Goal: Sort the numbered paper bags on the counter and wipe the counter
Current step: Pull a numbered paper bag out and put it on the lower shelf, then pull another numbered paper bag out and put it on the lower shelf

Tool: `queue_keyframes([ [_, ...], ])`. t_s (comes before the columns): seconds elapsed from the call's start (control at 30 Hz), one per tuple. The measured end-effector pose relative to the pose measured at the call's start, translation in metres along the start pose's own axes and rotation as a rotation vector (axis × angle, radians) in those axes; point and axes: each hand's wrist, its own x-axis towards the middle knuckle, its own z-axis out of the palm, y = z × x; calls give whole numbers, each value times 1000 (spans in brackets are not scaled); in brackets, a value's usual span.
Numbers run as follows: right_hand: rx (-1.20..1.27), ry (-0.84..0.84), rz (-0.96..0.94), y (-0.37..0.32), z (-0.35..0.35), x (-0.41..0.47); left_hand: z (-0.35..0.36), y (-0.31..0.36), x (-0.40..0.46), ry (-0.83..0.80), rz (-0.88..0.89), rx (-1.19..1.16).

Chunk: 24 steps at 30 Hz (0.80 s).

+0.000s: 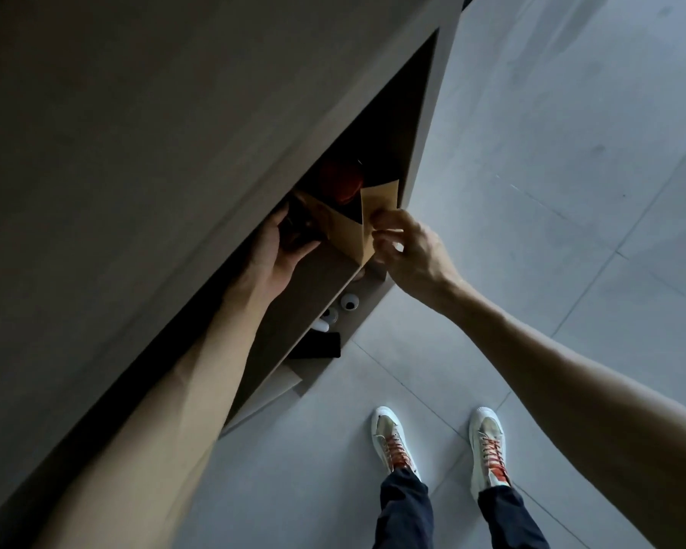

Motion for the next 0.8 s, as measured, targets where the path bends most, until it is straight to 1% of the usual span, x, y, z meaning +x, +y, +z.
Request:
queue_keyframes([
  [0.07,-15,-1,-33,-2,2,9,6,5,6,10,34,51],
  [0.2,-75,-23,-60,-2,5,21,7,11,13,115,-52,90],
  [0.3,-116,-50,-80,-2,6,23,-8,8,14,67,10,93],
  [0.37,-133,-70,-111,-6,2,15,-12,8,6,73,16,127],
  [0.47,-102,-106,-166,-18,-11,-6,-6,14,-20,131,61,291],
  [0.6,-79,-67,-251,-47,-35,-44,-4,16,-66,112,161,496],
  [0.8,-50,-55,-332,-93,-79,-99,20,23,-155,34,224,564],
])
